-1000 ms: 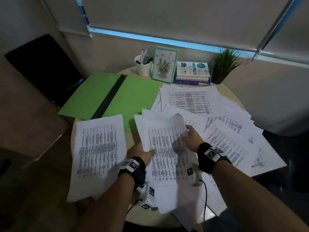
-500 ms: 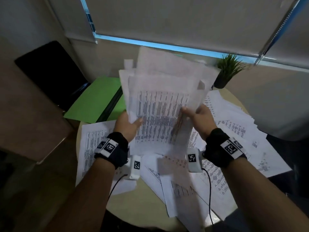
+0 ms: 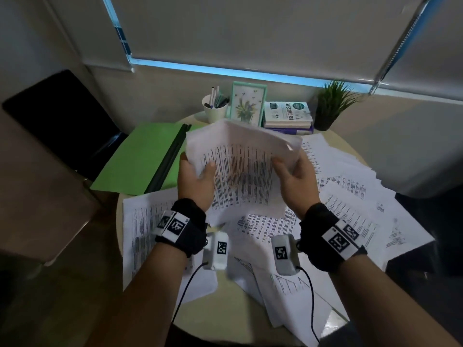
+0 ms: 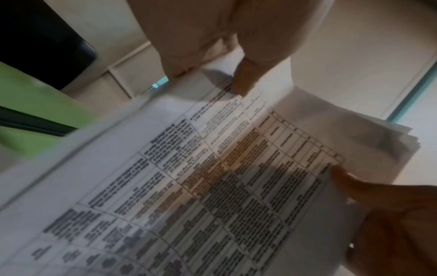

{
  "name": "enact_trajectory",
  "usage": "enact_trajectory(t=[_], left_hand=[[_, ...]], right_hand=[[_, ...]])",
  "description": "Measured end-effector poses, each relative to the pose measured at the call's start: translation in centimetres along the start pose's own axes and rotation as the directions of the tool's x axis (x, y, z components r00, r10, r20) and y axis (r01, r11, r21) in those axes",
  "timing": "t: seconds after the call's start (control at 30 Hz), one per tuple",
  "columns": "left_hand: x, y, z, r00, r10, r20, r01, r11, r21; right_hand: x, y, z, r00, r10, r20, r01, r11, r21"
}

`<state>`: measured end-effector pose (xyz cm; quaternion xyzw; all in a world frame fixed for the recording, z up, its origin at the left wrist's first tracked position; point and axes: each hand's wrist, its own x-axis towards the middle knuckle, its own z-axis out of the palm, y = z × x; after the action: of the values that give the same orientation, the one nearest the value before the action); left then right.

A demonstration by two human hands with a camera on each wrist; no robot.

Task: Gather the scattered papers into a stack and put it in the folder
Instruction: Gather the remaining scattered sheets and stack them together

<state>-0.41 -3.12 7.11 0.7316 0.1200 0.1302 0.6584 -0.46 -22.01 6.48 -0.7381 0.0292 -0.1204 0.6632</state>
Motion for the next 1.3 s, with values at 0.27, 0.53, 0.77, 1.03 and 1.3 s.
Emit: enact_trajectory(t=[0.27, 0.53, 0.77, 1.03, 1.3], left_hand=[[2.0, 2.9, -0.4, 0.990, 0.140, 0.010, -0.136, 0.974, -0.182], [4.4, 1.7, -0.8, 0.977, 0.031, 0.211, -0.033, 0.999, 0.005], [4.9, 3.0, -1.4, 0.969, 0.110, 0.223, -0.087, 0.990, -0.111], [4.8, -0.5, -2.3, 0.929, -0.129, 0.346, 0.122, 0.992, 0.042], [4.8, 1.3, -2.0, 0.933, 0.074, 0.354, -0.031, 0.992, -0.124]], right_hand=[[-1.0, -3.8, 1.6, 0.960, -0.155, -0.234, 0.182, 0.979, 0.095], [-1.6, -0.4, 3.2, 0.951, 0.054, -0.304, -0.103, 0.984, -0.147], [-1.2, -4.0, 4.9, 0.878, -0.188, -0.439, 0.090, 0.968, -0.234], [-5.0, 3.2, 5.3, 0.877, 0.088, -0.472, -0.245, 0.927, -0.283], [-4.3, -0.6, 6.2, 0.833, -0.107, -0.542, -0.045, 0.965, -0.258]])
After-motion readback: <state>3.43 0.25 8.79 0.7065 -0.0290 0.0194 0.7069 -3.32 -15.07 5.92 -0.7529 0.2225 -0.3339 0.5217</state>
